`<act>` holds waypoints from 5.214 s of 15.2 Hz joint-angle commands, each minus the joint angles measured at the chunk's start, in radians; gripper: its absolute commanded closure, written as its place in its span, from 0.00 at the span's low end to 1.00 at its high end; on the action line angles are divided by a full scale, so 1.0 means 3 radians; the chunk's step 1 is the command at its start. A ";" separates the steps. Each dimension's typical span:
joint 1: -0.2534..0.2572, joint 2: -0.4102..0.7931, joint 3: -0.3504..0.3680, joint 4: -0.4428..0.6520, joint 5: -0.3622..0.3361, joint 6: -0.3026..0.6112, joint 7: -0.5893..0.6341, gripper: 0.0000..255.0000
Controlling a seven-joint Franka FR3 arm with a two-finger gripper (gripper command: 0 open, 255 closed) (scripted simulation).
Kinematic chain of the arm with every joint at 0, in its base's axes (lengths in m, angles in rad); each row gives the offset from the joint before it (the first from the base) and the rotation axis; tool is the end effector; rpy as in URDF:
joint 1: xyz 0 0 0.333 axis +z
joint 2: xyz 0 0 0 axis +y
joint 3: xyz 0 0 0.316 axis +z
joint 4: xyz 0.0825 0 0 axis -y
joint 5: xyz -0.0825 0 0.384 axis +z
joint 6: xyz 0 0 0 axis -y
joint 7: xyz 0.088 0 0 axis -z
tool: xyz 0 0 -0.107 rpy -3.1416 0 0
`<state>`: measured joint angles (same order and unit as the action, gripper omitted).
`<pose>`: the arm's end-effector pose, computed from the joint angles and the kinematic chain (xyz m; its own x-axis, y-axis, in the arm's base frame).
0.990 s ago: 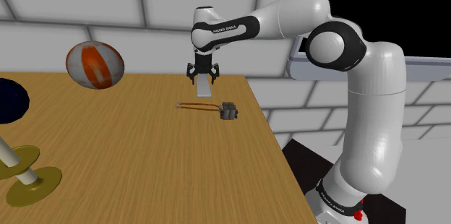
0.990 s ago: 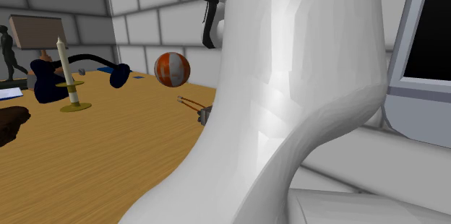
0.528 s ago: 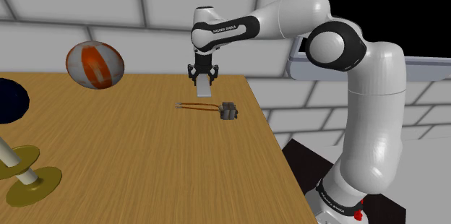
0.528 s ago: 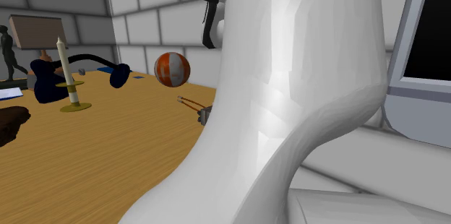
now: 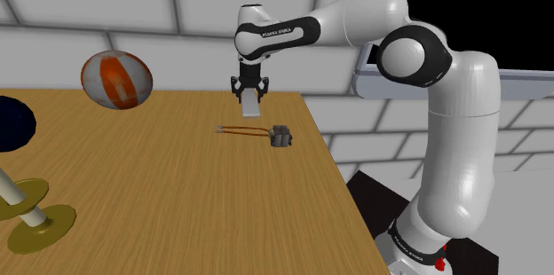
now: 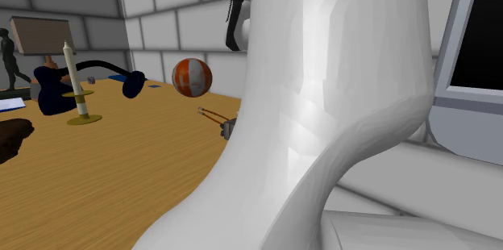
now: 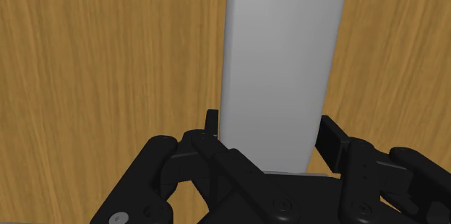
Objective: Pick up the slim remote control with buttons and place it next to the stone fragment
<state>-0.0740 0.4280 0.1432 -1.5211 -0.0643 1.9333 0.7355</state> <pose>0.6790 0.0290 0.4151 0.7927 -0.6096 -0.0079 -0.6096 -0.7927 0.0080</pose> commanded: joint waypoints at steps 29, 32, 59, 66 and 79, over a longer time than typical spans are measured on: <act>0.0257 -0.0404 0.0139 0.0441 0.0030 -0.0846 0.0354 1.00; 0.0373 -0.0546 0.0211 0.0237 0.0038 -0.0786 0.0550 1.00; 0.1574 -0.0482 0.0927 0.0221 -0.0148 -0.0761 0.2467 1.00; 0.1553 -0.0489 0.0918 -0.0103 -0.0150 -0.0444 0.2473 1.00; 0.1545 -0.0396 0.0894 -0.0566 -0.0202 0.0102 0.2509 1.00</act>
<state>0.3890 0.3080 0.4115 -1.6793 -0.1238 1.9507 1.4861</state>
